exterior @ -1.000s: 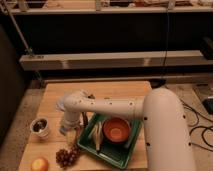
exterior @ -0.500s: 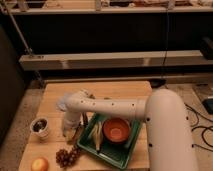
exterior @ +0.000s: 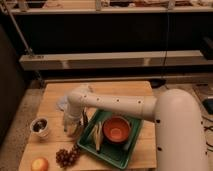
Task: Place sponge in red bowl
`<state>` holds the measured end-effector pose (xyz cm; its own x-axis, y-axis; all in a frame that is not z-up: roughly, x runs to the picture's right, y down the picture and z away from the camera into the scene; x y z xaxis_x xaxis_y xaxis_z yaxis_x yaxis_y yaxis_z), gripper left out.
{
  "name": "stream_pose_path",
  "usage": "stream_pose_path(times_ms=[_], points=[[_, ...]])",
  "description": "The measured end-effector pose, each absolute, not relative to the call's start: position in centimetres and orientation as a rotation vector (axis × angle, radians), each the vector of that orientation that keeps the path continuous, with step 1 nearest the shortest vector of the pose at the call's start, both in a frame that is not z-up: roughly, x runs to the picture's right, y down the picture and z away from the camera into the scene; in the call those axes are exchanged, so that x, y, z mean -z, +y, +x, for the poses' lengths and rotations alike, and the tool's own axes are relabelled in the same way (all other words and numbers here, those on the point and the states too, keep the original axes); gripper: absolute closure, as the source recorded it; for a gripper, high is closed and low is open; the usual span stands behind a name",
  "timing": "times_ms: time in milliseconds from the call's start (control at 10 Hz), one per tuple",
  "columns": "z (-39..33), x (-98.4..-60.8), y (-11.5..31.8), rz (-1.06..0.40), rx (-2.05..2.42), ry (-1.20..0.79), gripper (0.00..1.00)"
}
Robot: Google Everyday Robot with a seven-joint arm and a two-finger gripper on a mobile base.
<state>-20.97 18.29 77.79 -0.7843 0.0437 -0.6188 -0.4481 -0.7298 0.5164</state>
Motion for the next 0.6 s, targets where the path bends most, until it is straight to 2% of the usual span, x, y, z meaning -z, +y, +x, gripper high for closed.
stream_pose_path(times_ms=[300,600], points=[[-18.3,-74.2,14.1,-0.849,-2.562,0.919,1.0],[-13.6,-72.7,13.2,-0.928,-2.601,0.926,1.0]])
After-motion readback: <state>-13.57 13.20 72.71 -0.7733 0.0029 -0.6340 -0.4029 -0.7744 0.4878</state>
